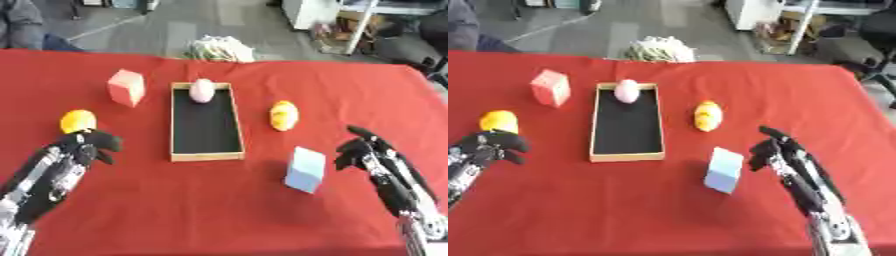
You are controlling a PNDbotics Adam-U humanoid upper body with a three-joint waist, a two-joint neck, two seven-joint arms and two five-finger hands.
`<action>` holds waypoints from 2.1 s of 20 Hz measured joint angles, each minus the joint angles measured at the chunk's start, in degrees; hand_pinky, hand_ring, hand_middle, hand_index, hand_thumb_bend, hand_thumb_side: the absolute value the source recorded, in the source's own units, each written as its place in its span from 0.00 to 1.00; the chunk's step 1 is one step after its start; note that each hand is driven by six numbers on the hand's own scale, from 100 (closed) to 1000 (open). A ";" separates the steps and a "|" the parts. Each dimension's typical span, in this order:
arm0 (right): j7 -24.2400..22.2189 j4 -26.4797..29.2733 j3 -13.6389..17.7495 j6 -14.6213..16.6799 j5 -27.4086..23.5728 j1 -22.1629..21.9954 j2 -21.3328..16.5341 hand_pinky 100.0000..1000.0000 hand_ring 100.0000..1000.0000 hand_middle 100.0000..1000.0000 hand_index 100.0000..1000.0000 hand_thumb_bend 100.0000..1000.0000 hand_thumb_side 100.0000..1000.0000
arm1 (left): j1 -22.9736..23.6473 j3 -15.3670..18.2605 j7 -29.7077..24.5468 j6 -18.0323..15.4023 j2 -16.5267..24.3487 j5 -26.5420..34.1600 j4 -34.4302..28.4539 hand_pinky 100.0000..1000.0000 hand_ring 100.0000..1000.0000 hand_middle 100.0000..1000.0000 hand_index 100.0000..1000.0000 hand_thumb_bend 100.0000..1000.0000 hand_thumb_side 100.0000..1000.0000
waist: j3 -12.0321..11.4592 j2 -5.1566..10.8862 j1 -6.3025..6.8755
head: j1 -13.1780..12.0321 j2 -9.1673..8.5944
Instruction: Pick up objects on the table and place them in the box.
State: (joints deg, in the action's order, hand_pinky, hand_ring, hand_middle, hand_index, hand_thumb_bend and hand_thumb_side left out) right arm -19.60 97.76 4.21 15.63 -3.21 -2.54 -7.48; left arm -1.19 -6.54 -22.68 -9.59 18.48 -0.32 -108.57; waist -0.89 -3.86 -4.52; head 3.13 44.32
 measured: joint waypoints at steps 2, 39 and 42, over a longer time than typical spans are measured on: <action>0.00 0.00 0.00 0.00 0.00 0.01 0.00 0.47 0.51 0.54 0.88 0.00 0.57 | 0.01 0.00 -0.01 -0.01 -0.24 0.00 0.05 0.61 0.71 0.67 0.75 0.00 0.76 | -0.01 0.00 0.00 | 0.00 0.00; -0.36 0.01 -0.71 -0.06 0.09 -0.47 -2.17 0.47 0.51 0.54 0.88 0.00 0.56 | -41.17 -9.46 -13.83 -10.26 22.73 -41.68 37.95 0.77 0.73 0.75 0.89 0.02 0.29 | 3.26 1.08 2.38 | -0.51 0.00; -0.37 0.01 -0.71 -0.07 0.08 -0.46 -2.17 0.47 0.51 0.54 0.88 0.00 0.56 | -42.50 -8.80 -11.00 -13.32 19.90 -49.69 46.43 0.76 0.73 0.75 0.88 0.07 0.31 | 3.27 1.08 2.38 | -0.50 0.00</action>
State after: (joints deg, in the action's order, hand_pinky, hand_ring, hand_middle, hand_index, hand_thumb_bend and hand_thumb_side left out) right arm -19.97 97.77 3.50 15.56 -3.14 -3.00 -9.65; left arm -43.69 -15.34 -33.69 -22.90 38.38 -50.01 -62.14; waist 2.38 -2.78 -2.14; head 2.63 44.32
